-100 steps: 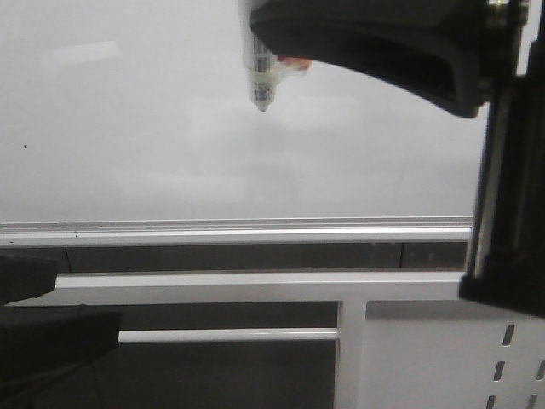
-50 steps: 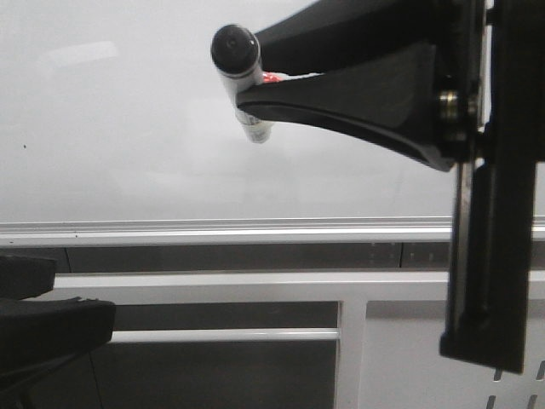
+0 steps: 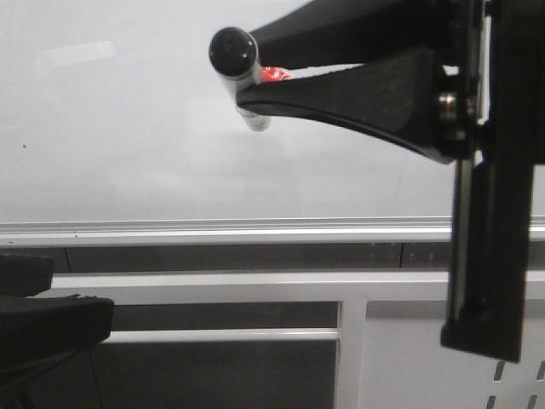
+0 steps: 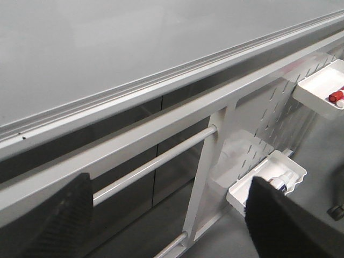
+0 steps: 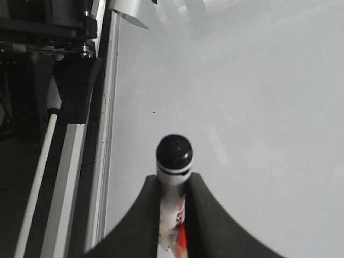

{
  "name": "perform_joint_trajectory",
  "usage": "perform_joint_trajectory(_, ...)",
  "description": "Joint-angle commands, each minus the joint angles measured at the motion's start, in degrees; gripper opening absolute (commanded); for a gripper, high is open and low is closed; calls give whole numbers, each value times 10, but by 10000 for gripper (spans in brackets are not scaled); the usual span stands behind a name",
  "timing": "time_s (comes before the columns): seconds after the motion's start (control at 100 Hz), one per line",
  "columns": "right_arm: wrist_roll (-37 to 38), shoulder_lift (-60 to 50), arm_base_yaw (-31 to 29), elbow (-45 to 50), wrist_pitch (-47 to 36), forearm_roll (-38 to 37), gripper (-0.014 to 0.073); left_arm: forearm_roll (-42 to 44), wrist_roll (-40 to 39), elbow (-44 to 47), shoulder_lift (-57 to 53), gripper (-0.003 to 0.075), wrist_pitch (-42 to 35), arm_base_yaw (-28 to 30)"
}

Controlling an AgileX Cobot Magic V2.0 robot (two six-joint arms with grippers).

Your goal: Write number 1 on whiteboard

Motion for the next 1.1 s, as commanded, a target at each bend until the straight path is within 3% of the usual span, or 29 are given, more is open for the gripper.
perform_joint_trajectory(0.0,-10,-5,1,-24,-48,-2,-78,-7,1,15,-7,526,-126,-2)
perform_joint_trajectory(1.09,-25,17,-51,-44,-49,-1,-79,-14,1,15,-7,526,-126,-2)
